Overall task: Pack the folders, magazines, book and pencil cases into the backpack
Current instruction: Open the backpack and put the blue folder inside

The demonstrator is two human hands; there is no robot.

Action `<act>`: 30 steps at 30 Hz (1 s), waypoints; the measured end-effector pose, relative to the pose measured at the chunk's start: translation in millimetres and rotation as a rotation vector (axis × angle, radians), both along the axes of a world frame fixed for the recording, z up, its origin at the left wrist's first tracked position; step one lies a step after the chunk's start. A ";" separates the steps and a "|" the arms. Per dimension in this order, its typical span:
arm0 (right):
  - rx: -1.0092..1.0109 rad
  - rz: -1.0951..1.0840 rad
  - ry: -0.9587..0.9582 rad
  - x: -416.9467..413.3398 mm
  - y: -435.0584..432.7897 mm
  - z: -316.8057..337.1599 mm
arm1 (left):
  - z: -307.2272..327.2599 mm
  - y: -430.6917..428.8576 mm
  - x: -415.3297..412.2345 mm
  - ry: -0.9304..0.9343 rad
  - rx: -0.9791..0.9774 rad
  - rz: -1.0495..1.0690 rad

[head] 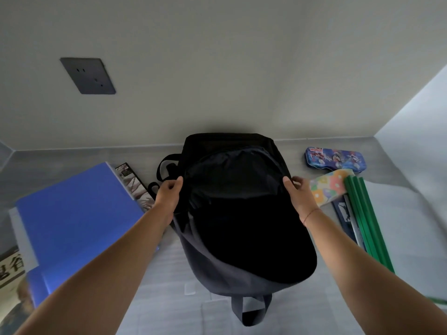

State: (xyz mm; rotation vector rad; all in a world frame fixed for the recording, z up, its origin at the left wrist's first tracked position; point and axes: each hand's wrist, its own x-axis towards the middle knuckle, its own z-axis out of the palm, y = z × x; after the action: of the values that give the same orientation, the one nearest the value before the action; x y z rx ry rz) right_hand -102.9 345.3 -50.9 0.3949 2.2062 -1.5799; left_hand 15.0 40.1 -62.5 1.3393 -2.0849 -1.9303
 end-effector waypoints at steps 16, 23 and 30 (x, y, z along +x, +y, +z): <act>0.308 0.076 0.224 26.5 7.4 12.4 | 5.1 32.2 31.2 0.012 -0.344 -0.111; 0.280 0.151 0.344 41.8 -14.6 33.0 | 19.5 27.1 44.9 0.061 -0.277 -0.092; 0.146 0.209 0.338 54.9 -27.7 39.8 | 33.2 18.8 57.5 0.083 -0.222 -0.068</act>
State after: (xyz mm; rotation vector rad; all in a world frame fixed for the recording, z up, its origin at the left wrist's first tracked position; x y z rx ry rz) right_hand -48.0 317.5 -11.1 -0.0704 2.5269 -1.4641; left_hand 72.5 58.9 -29.3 1.1398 -2.2517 -1.6826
